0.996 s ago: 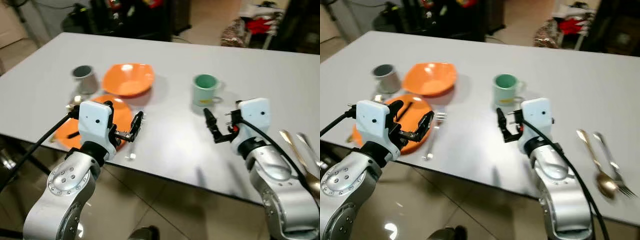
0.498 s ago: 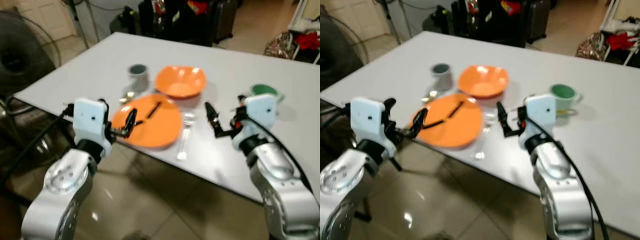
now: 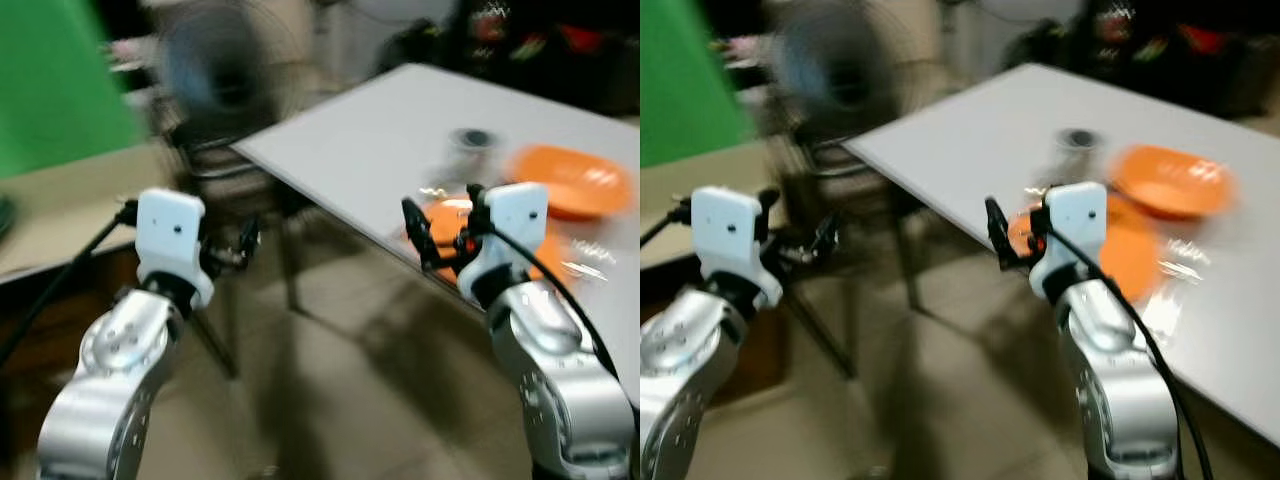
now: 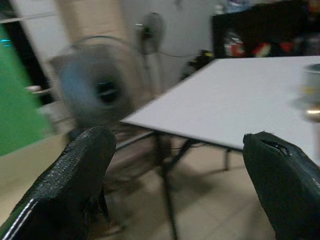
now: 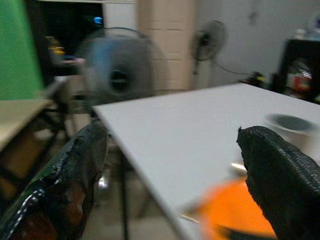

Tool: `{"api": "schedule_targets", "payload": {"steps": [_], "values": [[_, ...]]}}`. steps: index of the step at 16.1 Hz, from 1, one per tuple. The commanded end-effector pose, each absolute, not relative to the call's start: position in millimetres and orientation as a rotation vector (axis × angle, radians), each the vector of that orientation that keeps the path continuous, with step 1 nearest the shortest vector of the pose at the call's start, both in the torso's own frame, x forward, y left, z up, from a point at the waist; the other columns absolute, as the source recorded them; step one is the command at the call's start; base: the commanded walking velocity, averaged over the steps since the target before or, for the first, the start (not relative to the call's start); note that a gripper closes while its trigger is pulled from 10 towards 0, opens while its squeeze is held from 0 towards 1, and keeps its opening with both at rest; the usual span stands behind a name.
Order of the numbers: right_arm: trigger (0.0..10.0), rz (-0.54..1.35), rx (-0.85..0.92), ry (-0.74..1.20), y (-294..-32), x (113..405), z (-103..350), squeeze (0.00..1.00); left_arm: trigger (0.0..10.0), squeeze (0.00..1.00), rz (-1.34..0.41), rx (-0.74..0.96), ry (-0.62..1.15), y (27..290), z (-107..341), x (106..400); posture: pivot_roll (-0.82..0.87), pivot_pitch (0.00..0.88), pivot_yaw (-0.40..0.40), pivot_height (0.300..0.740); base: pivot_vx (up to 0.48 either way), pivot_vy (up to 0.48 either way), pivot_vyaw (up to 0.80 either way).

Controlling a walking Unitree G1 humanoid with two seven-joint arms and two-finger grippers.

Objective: Setting the table

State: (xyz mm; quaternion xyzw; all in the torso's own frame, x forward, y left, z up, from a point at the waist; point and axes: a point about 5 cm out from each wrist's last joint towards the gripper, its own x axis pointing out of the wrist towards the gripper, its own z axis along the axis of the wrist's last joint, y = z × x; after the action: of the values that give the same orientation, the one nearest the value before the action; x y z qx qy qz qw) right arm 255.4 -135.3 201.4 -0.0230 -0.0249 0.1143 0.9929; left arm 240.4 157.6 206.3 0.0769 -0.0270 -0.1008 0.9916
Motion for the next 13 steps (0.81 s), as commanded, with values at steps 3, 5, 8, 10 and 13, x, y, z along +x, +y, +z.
{"api": "schedule_targets", "payload": {"steps": [3, 5, 8, 10, 13], "values": [[10.0, 0.276, -0.020, -0.010, -124.4, 253.2, 194.8, 1.00, 10.0, 0.02, -0.183, 0.165, -0.032, 162.5, 201.6, 240.9, -0.03, 0.041, 0.059, 0.740, 0.000, 0.370, 0.66], [10.0, 0.278, 0.003, 0.025, -123.6, 252.9, 188.1, 1.00, 10.0, 0.02, -0.165, 0.153, -0.032, 163.5, 200.2, 239.3, -0.03, 0.037, 0.056, 0.740, 0.000, 0.184, 0.54], [10.0, 0.273, 0.024, 0.068, -122.3, 254.9, 179.8, 1.00, 10.0, 0.02, -0.151, 0.156, -0.029, 163.0, 200.1, 237.2, -0.01, 0.036, 0.052, 0.740, 0.000, 0.000, 0.55], [10.0, 0.278, 0.033, 0.082, -120.0, 255.4, 177.4, 1.00, 10.0, 0.05, -0.125, 0.153, -0.010, 166.4, 198.5, 238.8, -0.01, 0.034, 0.052, 0.740, 0.000, 0.000, 0.55], [10.0, 0.303, 0.043, 0.092, -114.6, 257.0, 175.2, 1.00, 10.0, 0.05, -0.119, 0.153, -0.005, 169.9, 199.2, 237.3, 0.00, 0.034, 0.054, 0.740, 0.189, 0.000, 0.18]]}}
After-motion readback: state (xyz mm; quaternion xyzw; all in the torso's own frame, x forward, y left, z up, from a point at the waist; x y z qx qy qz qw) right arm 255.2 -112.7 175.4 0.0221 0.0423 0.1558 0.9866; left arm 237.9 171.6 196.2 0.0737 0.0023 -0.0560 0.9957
